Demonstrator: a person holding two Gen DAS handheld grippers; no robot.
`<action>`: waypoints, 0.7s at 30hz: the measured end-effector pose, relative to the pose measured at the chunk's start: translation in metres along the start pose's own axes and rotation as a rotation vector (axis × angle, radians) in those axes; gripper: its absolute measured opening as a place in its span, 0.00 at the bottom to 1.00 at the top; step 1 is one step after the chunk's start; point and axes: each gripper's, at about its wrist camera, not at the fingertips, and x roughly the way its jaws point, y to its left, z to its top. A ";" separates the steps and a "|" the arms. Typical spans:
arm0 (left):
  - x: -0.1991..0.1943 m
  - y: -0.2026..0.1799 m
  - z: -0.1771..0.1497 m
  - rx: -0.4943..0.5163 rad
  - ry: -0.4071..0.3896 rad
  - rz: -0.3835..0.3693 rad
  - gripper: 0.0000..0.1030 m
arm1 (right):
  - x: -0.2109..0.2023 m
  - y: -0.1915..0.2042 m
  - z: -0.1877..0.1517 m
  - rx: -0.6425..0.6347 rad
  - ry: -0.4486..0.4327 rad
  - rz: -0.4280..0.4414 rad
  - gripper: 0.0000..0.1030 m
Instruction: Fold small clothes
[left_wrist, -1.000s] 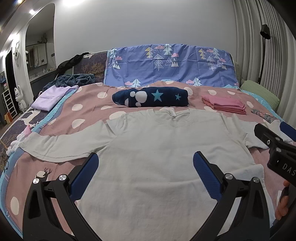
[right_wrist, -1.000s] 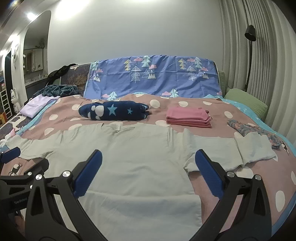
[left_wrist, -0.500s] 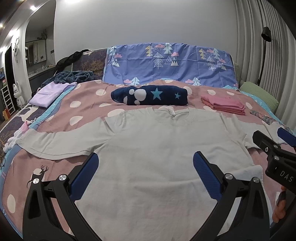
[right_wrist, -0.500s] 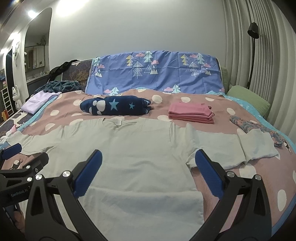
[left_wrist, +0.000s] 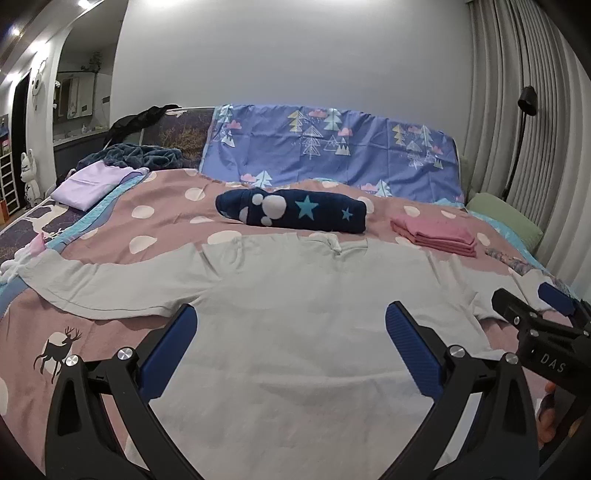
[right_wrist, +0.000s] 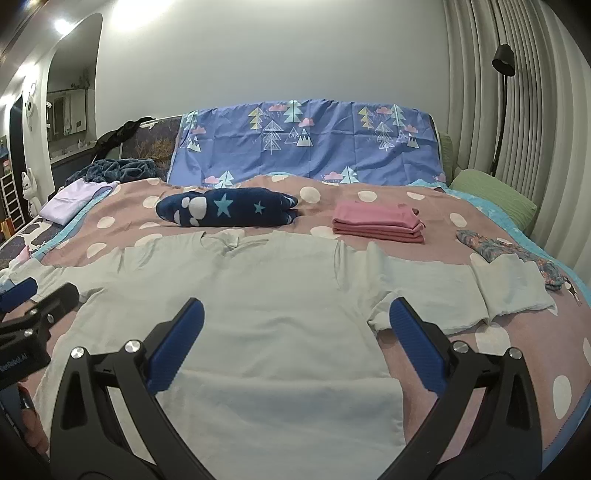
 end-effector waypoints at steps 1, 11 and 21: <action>0.001 -0.001 0.000 0.002 0.003 0.007 0.99 | 0.001 -0.001 0.000 0.000 0.002 0.000 0.98; 0.003 0.000 -0.001 -0.003 0.015 0.002 0.99 | 0.005 -0.002 -0.002 0.013 0.023 0.000 0.98; 0.003 0.005 -0.003 0.003 0.019 -0.008 0.99 | 0.011 0.000 -0.004 0.012 0.047 0.005 0.98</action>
